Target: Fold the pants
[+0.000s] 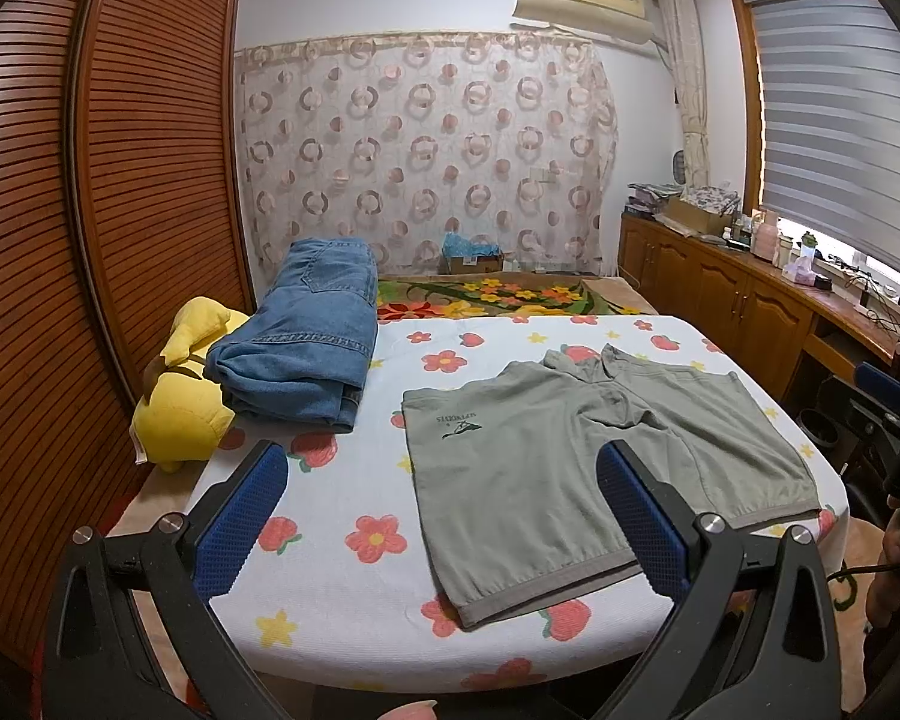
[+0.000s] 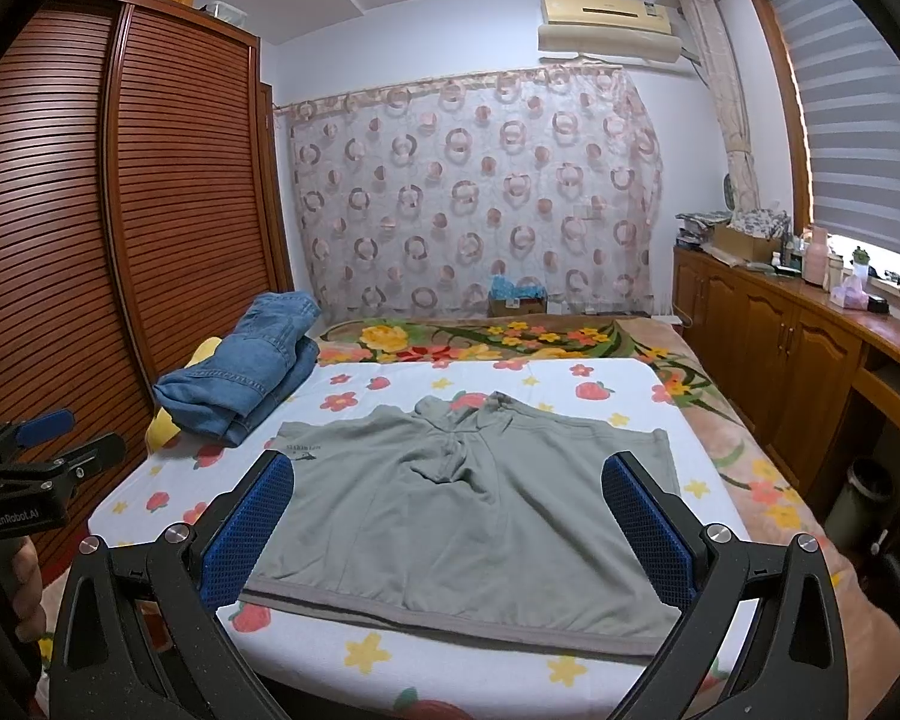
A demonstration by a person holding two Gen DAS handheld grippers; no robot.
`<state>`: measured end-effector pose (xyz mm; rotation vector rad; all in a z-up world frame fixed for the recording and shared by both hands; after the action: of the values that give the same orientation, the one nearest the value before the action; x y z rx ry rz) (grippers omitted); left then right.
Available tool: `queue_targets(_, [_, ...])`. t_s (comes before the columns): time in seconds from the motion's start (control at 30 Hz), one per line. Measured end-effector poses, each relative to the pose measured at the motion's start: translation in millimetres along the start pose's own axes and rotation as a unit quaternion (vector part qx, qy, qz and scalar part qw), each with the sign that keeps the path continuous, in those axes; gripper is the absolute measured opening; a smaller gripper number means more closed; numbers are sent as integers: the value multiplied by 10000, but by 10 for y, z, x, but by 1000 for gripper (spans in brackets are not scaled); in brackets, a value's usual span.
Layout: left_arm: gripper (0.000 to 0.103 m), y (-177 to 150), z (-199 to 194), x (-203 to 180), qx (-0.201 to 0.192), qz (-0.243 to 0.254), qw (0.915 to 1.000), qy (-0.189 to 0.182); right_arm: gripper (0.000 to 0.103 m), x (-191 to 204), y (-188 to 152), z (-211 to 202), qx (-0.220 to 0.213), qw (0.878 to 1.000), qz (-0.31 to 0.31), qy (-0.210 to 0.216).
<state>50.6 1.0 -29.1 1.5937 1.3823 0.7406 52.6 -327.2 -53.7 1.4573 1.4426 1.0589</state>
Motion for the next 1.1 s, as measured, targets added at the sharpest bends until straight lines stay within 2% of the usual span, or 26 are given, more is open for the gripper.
queue_targets(1.1, [103,-28,-13,-22,-10,11,10000,2,103,-6,1,-1,-22,10000,22,8])
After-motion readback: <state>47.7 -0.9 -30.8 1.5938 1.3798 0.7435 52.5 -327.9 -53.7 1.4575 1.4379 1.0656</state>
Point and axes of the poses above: each gripper's, at about its wrist camera, not at the fingertips, and z roughly the way its jaws point, x to its left, y to its top, the point moved 6 cm from there along z, roughly the way its jaws point, and after that the axes turned 13 degrees about -y, right-handed, at the moved point
